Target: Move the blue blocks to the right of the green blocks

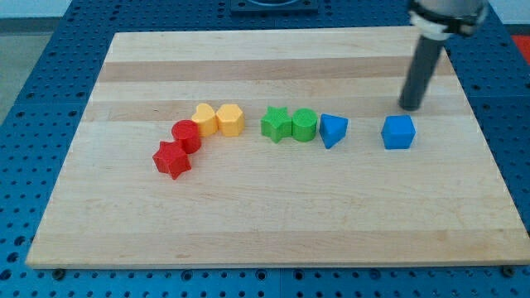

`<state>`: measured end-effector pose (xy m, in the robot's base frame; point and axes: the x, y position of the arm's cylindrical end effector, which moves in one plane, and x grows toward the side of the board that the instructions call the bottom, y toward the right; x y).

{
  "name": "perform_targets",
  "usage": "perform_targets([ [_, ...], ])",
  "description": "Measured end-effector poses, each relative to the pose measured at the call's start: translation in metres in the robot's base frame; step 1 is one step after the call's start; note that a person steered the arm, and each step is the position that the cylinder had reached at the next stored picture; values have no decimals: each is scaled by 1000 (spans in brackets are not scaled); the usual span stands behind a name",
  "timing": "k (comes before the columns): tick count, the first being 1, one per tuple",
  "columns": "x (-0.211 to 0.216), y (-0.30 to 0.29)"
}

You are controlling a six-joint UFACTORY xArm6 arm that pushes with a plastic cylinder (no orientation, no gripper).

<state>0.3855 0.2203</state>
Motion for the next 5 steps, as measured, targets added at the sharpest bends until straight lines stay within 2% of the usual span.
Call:
perform_targets([
  [1, 31, 1],
  [3, 66, -90],
  [4, 67, -86],
  [5, 67, -39],
])
